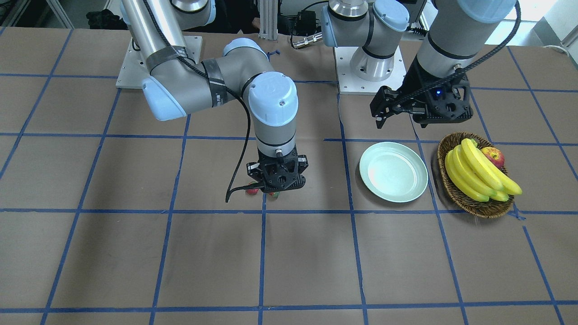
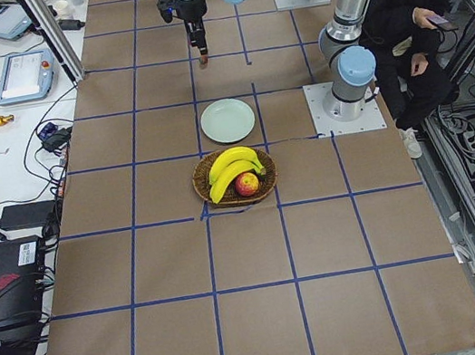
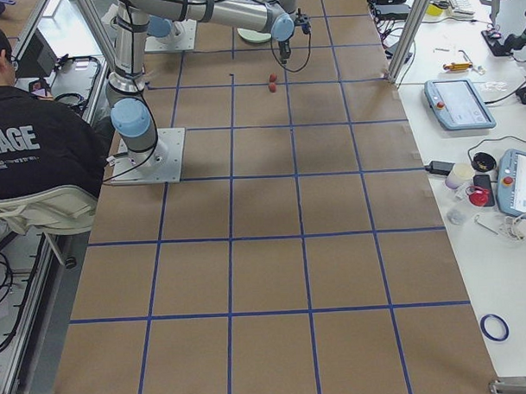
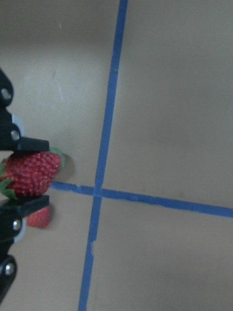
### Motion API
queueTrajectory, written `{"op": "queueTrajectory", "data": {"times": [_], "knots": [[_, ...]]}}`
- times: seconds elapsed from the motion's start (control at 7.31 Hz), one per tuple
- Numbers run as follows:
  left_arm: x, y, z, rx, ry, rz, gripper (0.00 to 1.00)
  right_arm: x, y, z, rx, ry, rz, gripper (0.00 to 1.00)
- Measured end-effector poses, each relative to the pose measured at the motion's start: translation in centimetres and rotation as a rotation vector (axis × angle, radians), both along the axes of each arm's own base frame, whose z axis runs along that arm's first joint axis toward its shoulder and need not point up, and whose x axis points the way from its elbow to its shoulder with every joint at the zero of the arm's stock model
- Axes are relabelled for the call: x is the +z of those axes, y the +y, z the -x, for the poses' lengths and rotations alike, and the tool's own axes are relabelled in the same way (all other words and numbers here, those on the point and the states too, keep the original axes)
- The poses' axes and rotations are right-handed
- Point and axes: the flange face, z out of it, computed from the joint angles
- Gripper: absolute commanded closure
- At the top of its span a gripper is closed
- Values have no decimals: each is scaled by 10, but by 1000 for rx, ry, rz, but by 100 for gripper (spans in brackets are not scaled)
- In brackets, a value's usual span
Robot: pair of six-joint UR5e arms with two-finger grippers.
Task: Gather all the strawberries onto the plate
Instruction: 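Carry the second strawberry toward the plate and open the right gripper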
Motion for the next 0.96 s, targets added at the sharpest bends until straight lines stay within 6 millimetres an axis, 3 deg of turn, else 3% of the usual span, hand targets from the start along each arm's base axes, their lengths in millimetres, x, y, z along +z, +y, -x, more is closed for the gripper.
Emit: {"op": "queueTrajectory", "data": {"times": [0.41, 0.55, 0.68, 0.96], "knots": [[2, 0, -11, 22, 0, 1, 0, -31, 20, -35, 39, -14, -48, 100], [1, 1, -12, 23, 0, 0, 0, -41, 21, -40, 45, -16, -61, 88], [0, 1, -12, 23, 0, -3, 0, -51, 22, -43, 48, -20, -74, 68], [-1, 2, -12, 25, 2, -7, 0, -63, 22, -46, 48, -34, -97, 56]]}}
